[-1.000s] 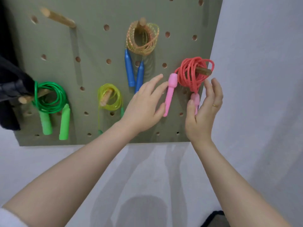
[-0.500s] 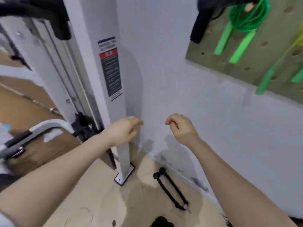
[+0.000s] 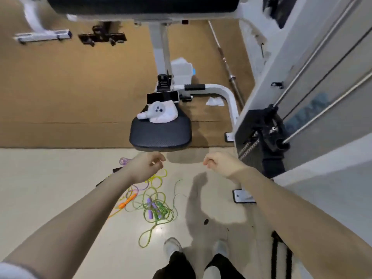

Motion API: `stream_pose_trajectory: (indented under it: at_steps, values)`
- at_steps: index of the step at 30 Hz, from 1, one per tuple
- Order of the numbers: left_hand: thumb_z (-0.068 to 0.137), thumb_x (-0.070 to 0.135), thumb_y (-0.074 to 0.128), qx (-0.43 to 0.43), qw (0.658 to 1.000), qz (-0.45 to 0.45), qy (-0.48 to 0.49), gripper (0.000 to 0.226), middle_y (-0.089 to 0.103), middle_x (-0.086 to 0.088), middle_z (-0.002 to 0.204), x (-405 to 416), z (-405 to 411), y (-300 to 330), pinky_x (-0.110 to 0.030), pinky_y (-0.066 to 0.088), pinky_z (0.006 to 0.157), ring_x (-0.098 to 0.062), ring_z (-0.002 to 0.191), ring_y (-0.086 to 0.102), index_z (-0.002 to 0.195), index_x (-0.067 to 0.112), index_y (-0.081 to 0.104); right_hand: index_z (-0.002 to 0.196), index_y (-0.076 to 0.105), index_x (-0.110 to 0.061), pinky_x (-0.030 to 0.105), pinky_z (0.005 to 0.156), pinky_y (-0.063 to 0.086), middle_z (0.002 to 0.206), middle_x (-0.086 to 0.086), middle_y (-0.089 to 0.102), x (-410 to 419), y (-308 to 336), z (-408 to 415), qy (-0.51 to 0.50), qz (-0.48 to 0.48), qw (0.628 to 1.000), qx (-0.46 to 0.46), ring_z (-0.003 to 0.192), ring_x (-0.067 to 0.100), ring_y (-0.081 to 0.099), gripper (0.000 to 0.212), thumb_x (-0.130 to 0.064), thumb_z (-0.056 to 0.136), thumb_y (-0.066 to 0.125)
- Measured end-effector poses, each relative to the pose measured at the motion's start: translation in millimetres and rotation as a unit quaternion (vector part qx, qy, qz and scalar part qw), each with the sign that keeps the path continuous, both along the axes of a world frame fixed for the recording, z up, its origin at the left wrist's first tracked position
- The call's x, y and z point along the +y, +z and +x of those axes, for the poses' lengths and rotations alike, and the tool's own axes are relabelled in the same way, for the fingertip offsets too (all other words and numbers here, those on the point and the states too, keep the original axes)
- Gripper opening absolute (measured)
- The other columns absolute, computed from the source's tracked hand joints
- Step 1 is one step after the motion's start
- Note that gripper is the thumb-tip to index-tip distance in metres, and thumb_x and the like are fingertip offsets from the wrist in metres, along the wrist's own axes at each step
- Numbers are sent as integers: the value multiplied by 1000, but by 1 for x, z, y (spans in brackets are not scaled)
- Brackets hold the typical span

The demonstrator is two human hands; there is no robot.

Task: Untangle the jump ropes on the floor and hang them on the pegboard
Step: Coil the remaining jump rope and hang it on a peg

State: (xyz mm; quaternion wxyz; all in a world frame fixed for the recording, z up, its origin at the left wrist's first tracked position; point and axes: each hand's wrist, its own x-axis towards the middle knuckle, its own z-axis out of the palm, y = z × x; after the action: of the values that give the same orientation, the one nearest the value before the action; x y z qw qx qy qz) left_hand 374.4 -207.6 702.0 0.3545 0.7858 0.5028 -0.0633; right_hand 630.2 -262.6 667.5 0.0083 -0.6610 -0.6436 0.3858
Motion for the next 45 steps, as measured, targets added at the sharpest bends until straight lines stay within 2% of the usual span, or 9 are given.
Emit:
stream_pose_trajectory:
  at_steps: [4, 13, 21, 24, 31, 34, 38, 42, 45]
  values:
    - [94, 10, 44, 0, 999, -17, 28, 26, 68, -5, 103, 30, -44, 1, -22, 43, 71, -19, 82, 62, 115, 9, 58, 113, 61, -20, 34, 91, 45, 122, 1, 59, 45, -6, -53, 106, -3, 994, -27, 108, 19, 54, 29, -20, 98, 35]
    - [93, 16, 46, 33, 998, 13, 45, 32, 64, -12, 113, 154, -50, 10, -30, 43, 83, -29, 99, 58, 124, 12, 53, 106, 62, -22, 34, 83, 47, 110, -2, 63, 160, 14, -63, 132, 36, 989, -58, 96, 17, 57, 27, -19, 96, 37]
    - [94, 10, 42, 9, 997, 6, 75, 27, 69, -8, 103, 249, -110, 25, -23, 43, 70, -20, 80, 63, 117, 8, 56, 109, 63, -13, 21, 70, 37, 84, -6, 53, 247, 25, -124, 166, 13, 985, -45, 83, 13, 47, 28, -19, 98, 38]
    - [94, 10, 42, -4, 996, 7, 84, 25, 69, -7, 104, 292, -147, 6, -26, 46, 76, -19, 79, 64, 115, 8, 56, 105, 65, -14, 24, 78, 40, 89, -6, 54, 281, 19, -165, 152, 13, 988, -35, 85, 13, 49, 25, -21, 97, 42]
    - [94, 8, 42, 5, 999, -41, -17, 26, 67, -10, 106, 413, -255, -37, -22, 47, 70, -20, 78, 62, 116, 5, 56, 107, 63, -5, 7, 59, 38, 95, -1, 61, 368, -6, -328, -51, 26, 995, 76, 82, 11, 53, 22, -13, 96, 46]
    - [94, 2, 44, 41, 985, -107, -129, 27, 62, -14, 102, 451, -300, -42, -13, 42, 53, -19, 73, 57, 118, 0, 55, 107, 62, -1, 25, 70, 39, 106, 11, 64, 381, -17, -401, -142, 5, 989, 49, 95, 23, 57, 24, -14, 96, 45]
    - [94, 7, 44, 73, 951, -77, -290, 28, 63, -18, 116, 469, -336, -49, -30, 45, 85, -28, 101, 60, 115, -4, 59, 101, 62, 6, 30, 77, 34, 108, 21, 63, 346, -15, -474, -231, -33, 972, 30, 102, 32, 56, 24, -10, 96, 46]
    - [95, 13, 46, 73, 905, -82, -411, 25, 65, -8, 101, 459, -361, -58, -22, 48, 79, 4, 67, 59, 111, 3, 62, 103, 64, -3, 28, 78, 37, 109, 15, 66, 305, -9, -516, -360, -44, 932, -12, 103, 30, 58, 22, -11, 92, 47]
    - [94, 17, 48, 49, 876, -95, -470, 19, 63, 1, 89, 445, -382, -63, -11, 45, 60, -7, 69, 59, 105, 11, 63, 103, 64, -1, 31, 82, 39, 110, 17, 66, 284, -11, -554, -431, -53, 900, -35, 103, 33, 58, 25, -10, 92, 43]
